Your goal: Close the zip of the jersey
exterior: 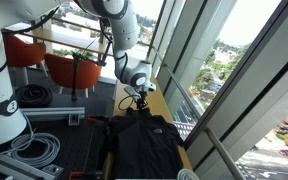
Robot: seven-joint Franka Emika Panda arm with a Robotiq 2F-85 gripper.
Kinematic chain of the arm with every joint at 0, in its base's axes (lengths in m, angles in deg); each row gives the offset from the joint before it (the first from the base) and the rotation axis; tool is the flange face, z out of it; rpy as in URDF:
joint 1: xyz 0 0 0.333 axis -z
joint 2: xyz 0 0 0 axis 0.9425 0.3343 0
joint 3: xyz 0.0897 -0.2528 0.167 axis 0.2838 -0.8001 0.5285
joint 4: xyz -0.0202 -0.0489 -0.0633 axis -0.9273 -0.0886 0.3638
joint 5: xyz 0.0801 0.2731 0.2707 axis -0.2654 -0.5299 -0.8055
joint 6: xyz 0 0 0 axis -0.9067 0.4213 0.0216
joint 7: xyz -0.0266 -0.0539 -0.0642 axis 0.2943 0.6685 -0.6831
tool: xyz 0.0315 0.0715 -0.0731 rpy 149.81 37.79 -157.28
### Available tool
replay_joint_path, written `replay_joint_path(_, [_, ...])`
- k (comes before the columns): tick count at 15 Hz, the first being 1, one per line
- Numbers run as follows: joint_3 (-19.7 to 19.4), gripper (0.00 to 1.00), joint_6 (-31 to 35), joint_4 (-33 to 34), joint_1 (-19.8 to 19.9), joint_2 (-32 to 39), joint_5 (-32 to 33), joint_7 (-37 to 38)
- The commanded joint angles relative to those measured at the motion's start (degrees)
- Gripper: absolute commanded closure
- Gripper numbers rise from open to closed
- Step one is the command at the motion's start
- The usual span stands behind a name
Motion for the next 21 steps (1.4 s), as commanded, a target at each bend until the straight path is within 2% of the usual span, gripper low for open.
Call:
replay_joint_path(1, [0.5, 0.45, -0.5, 1.2, -0.4, 0.1, 1.5, 3.0])
replay_joint_path(5, [0.7, 0.16, 1.6, -3.6, -0.1, -3.9, 1.5, 3.1])
replay_joint_path(7, [0.5, 0.03, 3.0, -7.6, 0.4, -7.3, 1.4, 3.1])
replay_joint_path(8, [0.6, 0.00, 3.7, -9.6, 0.9, -8.8, 1.3, 2.9])
replay_joint_path(14, [0.1, 0.00, 7.7, -23.4, 5.3, -19.2, 0.7, 2.7])
replay_joint_path(21, [0.5, 0.00, 9.0, -37.1, 14.7, -30.6, 1.5, 1.1])
